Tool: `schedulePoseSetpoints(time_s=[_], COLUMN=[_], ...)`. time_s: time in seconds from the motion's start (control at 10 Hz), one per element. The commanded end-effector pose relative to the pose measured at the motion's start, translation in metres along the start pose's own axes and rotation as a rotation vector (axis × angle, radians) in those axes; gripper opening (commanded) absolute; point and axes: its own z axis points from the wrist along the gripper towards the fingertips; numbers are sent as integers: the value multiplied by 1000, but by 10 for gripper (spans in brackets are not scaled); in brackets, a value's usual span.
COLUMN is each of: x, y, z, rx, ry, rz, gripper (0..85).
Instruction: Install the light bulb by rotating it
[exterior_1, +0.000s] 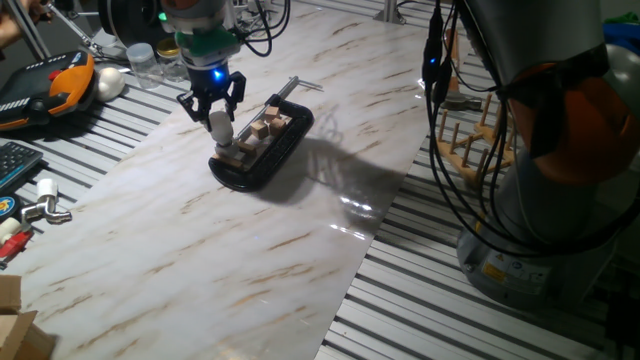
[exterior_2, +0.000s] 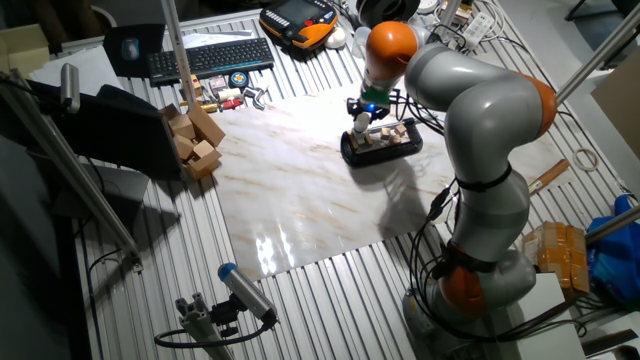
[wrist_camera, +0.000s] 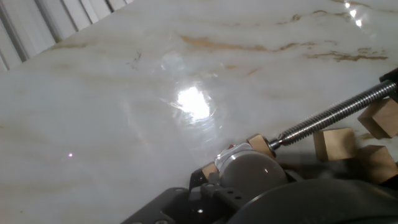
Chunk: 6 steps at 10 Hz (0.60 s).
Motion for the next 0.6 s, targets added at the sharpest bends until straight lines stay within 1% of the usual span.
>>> schedulePoseSetpoints(time_s=[0.0,0.2,0.3,0.5], x=[0,0,0,1], y=[0,0,0,0], z=[0,0,2,2], rx=[-1,-3,-12,-17], ry=[-2,-8,-8,-18], rz=[10,43,79,124], gripper=[0,0,0,0])
